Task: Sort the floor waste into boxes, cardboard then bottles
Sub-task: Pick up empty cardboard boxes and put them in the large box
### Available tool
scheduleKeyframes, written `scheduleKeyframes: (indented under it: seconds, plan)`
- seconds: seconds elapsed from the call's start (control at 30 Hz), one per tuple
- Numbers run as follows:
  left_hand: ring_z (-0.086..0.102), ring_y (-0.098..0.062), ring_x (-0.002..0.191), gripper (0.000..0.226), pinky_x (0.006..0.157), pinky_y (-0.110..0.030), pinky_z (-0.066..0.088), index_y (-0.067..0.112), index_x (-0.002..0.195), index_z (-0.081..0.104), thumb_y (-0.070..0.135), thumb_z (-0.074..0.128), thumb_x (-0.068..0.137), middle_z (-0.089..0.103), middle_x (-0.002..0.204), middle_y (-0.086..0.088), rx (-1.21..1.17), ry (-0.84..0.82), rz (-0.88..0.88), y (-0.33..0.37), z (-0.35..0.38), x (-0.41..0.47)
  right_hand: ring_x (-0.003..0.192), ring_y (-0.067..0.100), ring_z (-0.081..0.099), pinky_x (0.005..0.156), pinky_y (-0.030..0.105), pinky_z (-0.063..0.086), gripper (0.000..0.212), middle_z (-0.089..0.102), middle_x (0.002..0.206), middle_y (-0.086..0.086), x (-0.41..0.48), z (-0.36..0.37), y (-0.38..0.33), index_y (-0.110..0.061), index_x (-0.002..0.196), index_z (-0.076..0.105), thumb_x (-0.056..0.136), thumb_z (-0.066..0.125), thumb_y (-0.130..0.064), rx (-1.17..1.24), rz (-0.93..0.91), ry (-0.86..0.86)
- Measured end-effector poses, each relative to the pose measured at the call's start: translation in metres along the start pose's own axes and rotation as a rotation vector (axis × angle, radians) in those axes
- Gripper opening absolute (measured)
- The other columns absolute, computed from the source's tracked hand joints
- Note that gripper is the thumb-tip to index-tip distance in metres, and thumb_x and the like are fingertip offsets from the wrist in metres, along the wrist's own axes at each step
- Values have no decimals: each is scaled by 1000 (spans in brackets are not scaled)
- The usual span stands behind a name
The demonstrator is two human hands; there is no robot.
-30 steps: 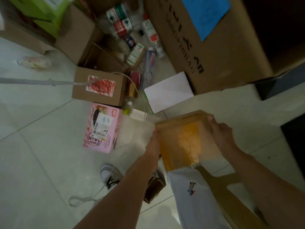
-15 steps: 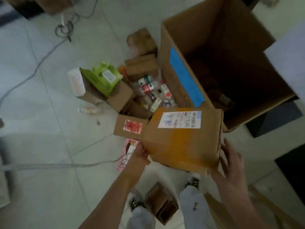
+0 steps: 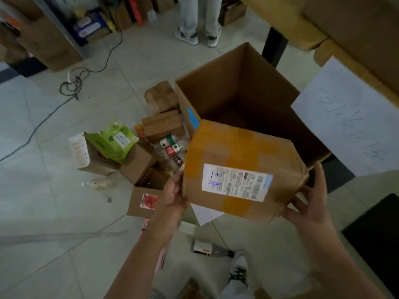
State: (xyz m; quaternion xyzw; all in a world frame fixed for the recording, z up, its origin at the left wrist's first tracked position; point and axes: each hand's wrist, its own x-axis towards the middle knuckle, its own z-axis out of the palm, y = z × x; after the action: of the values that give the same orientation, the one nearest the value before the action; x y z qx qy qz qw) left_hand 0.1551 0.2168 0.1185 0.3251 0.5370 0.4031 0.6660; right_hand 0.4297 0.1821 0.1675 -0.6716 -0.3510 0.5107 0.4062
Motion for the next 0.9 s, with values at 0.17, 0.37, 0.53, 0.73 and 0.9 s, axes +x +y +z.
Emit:
scheduleKeyframes:
  seconds: [0.17,0.37,0.53,0.73,0.9]
  plan:
    - [59,-31,120,77,90,-52,53,21,121,57,-35,35,73,64,127,-9,-39,94,58,10,35,41,98,9,64,71,23,56,75,42,122,-20,27,-30,-3,-65,124,32,71,79,-40,-49,72,-149]
    - [57,-24,123,58,98,-38,52,14,131,55,-20,42,86,60,131,-11,84,40,181,28,87,74,88,-9,51,68,13,47,82,36,110,-38,59,-35,16,-55,132,25,74,78,-32,-237,1,-21]
    - [54,-9,120,38,97,-27,49,26,133,52,28,54,95,54,131,4,478,-24,358,52,114,103,110,10,57,86,43,58,79,50,127,-19,86,-26,37,-42,145,28,82,74,-28,159,103,69]
    - [44,-1,110,37,93,-11,39,30,131,51,26,57,95,43,128,9,874,180,441,89,149,173,124,26,51,85,51,57,73,45,140,-4,151,-12,28,-40,145,27,85,68,-46,184,189,153]
    - [46,-12,117,44,99,-27,40,26,136,46,20,58,94,41,138,-1,852,154,366,116,155,242,124,25,49,81,45,60,74,42,143,-1,224,-9,11,-36,147,25,85,60,-59,44,135,140]
